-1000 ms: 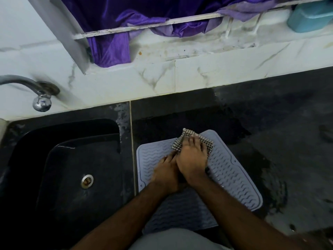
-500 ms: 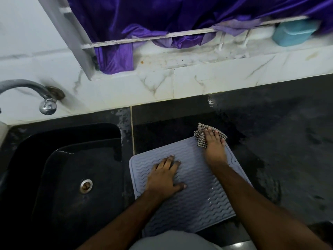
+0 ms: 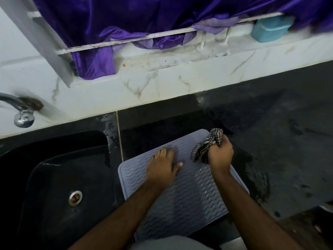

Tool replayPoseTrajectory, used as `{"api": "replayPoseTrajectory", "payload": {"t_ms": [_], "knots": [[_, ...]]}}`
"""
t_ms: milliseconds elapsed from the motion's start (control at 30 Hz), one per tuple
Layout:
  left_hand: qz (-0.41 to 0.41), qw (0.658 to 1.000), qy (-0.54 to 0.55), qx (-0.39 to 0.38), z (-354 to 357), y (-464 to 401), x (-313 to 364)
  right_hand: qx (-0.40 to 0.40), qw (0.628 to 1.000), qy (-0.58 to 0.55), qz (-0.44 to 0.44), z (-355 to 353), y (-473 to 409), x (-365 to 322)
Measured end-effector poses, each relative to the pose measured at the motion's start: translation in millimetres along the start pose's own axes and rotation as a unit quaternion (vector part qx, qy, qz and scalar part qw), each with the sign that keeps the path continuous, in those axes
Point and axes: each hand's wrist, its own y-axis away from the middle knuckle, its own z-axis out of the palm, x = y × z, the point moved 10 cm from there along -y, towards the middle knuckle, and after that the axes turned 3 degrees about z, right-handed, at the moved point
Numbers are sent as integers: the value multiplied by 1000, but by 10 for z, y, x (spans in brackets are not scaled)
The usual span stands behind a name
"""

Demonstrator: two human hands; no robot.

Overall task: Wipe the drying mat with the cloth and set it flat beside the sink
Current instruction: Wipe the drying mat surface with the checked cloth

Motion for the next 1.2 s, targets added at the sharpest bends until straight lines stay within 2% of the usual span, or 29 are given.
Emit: {"api": "replayPoseTrajectory", "payload": {"t_ms": [133,200,267,333,467,533,733,967,1100,1200], "knots": [[1,1000,-5,-5,-32,-477,116,-24,994,29,103,-22,-173,233],[24,999,-4,-24,23,-691,228,-55,990,52,118,-2,-198,315],[31,999,5,-35,67,-879,318,-98,983,113,103,35,-216,372],[3,999,14,-28,95,-1050,322,-124,976,159,78,63,-219,433],[-67,995,70,-30,164,-1322,302,-124,974,187,44,52,-215,488],[-46,996,61,-38,213,-1423,400,-125,975,182,24,40,-231,502],[-13,995,94,13,186,-1603,597,-77,983,168,7,-204,-399,512],[-19,997,67,15,118,-1636,656,-106,970,217,31,-201,-560,448],[-6,997,72,35,-40,-1318,577,-123,968,216,19,-213,-583,116],[10,997,72,22,-109,-888,461,-80,971,220,-41,-300,-623,-348]]}}
